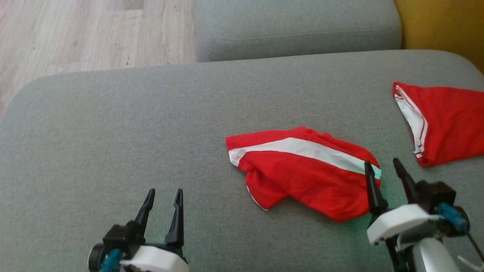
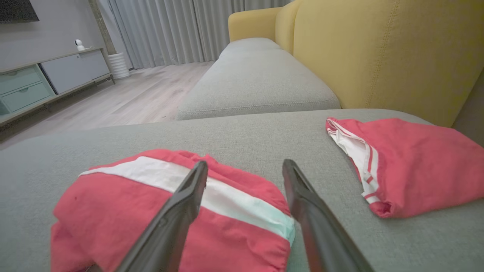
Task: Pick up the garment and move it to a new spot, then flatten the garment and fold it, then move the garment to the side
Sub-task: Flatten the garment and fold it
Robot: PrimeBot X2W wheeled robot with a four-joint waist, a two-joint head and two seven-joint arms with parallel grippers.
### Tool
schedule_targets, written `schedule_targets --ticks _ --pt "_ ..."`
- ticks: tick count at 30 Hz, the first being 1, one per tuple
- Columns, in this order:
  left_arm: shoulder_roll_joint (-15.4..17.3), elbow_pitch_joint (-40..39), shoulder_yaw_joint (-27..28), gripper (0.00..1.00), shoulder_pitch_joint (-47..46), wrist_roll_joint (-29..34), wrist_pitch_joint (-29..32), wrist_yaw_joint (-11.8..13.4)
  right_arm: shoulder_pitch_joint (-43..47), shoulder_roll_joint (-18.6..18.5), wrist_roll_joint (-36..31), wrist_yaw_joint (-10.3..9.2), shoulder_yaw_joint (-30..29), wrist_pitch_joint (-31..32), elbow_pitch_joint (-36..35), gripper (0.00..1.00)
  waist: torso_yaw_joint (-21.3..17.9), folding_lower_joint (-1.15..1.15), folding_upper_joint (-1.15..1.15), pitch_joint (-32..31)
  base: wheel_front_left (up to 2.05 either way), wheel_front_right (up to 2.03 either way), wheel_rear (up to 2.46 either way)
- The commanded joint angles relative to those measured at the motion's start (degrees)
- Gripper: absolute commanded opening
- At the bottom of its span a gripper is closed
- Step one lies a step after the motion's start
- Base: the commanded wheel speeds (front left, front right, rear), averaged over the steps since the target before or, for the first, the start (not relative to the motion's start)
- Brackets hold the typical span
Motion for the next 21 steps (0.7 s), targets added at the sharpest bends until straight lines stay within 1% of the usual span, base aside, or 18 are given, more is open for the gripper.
schedule_targets --ticks 1,10,21 --pt "0.3 -1.0 2.4 1.0 -1.3 -0.5 -0.8 0.0 -0.7 -0.2 0.7 0.21 2.2 -0.6 -2.8 1.0 -0.2 0.01 0.0 -0.3 0.0 0.0 0.0" --pt "0.0 -0.6 4.4 1.0 0.6 0.0 -1.2 0.4 0.9 -0.2 1.8 0.21 3.8 -0.8 -4.7 1.0 -0.3 0.01 0.0 -0.8 0.0 0.0 0.0" --pt "-0.5 -0.6 5.7 1.0 1.7 1.4 -1.3 0.0 1.1 -0.2 2.0 0.21 4.5 -1.1 -5.0 1.0 -0.1 0.01 0.0 -1.0 0.0 0.0 0.0"
